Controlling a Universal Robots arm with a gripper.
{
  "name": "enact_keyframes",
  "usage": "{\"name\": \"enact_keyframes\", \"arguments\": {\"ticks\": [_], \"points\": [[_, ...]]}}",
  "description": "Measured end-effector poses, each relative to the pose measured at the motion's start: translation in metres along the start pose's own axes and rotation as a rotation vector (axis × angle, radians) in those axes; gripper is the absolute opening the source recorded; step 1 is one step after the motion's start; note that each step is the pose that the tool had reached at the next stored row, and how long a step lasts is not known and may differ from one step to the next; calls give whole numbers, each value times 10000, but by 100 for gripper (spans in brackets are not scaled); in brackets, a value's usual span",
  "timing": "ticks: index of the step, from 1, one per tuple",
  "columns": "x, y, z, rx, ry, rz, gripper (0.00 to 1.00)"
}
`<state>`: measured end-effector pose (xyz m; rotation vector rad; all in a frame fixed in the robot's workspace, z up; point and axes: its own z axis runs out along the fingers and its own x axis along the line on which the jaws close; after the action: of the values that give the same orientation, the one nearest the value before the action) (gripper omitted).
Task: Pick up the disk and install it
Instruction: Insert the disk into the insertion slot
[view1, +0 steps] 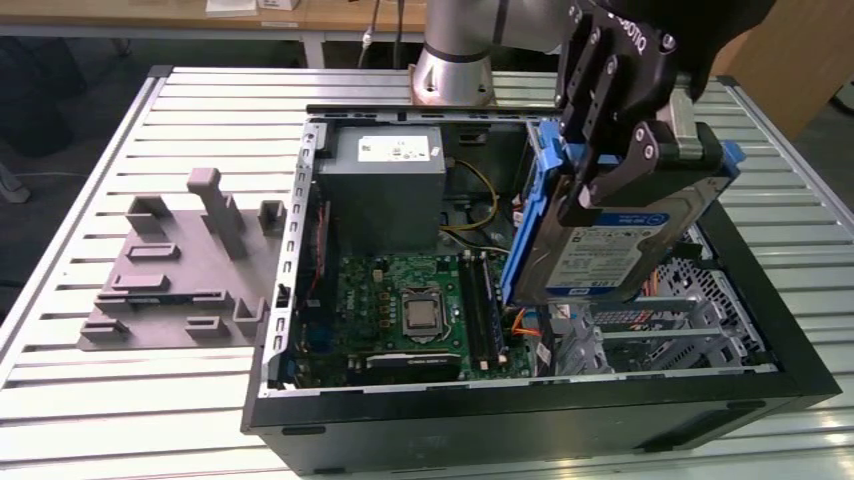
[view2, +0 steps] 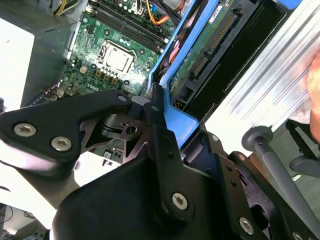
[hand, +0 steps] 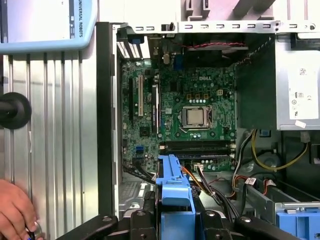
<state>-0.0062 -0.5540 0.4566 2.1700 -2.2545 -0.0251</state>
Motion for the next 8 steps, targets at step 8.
{"name": "enact_keyframes", "arguments": {"ticks": [8], "points": [[40, -187, 30, 0, -2, -1, 36]]}}
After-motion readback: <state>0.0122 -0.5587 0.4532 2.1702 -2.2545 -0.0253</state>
